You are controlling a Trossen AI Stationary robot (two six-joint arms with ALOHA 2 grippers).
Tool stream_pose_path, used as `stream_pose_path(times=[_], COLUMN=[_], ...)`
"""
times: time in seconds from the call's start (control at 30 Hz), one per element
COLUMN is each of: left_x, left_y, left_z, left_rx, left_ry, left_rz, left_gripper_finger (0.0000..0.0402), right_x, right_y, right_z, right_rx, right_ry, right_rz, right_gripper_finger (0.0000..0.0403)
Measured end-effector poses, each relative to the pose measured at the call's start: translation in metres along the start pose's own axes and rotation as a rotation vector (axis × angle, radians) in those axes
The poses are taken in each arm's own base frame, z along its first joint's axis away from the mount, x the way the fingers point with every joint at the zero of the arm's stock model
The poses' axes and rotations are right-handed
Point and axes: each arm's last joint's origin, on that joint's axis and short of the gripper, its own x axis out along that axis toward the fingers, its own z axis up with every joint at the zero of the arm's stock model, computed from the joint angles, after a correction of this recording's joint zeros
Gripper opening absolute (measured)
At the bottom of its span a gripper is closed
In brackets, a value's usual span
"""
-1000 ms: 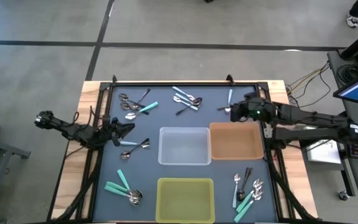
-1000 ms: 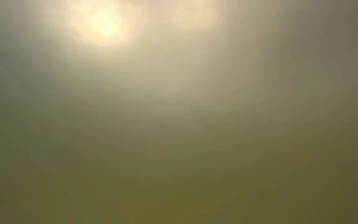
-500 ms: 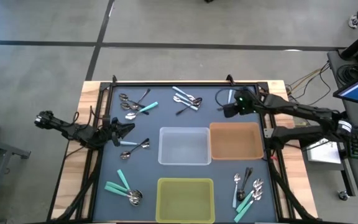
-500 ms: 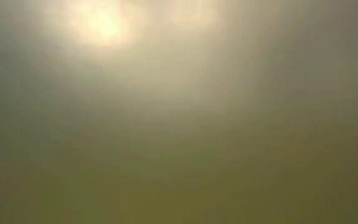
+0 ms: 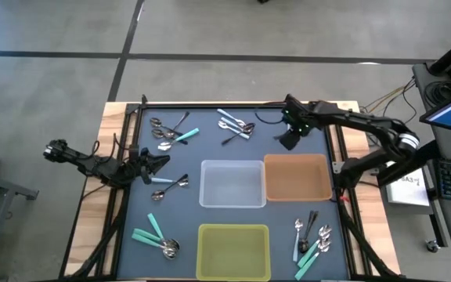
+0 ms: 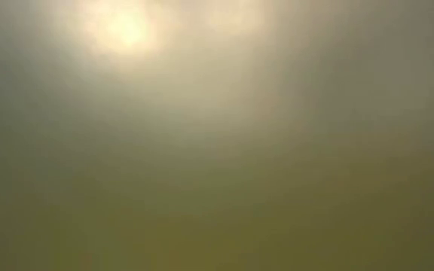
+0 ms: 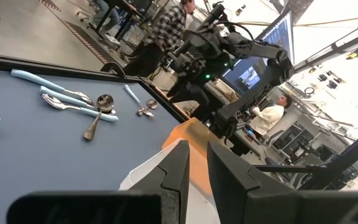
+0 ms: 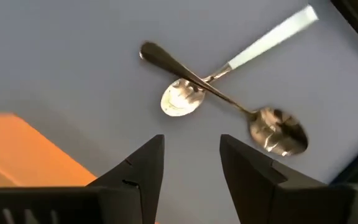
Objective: Sort silverware by color (type)
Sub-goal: Put the black spoon into the orange bin
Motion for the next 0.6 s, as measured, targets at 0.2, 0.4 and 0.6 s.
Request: stream_pose_path(times=[0.2,0.4,0.6], left_x=[0.0,0.0,0.0], left_y=[0.0,0.0,0.0], left_z=[0.0,0.0,0.0], left_rx=[0.0,0.0,0.0], left_ry=[0.0,0.0,0.0], left_rz=[0.0,0.0,0.0], left_gripper_finger=[0.004,0.004,0.004], right_x=[0.026,0.06,0.08], right_y=[-0.001,-0.004,-0.009], right_z=[0.012,0.015,0.014], right_rx=[-0.317,-0.517,-0.532], right_ry=[0.092,0.237,0.316], right_rz=[0.002,-0.106,-0.106], right_gripper_finger=[0.0147,0.0147,0.0142])
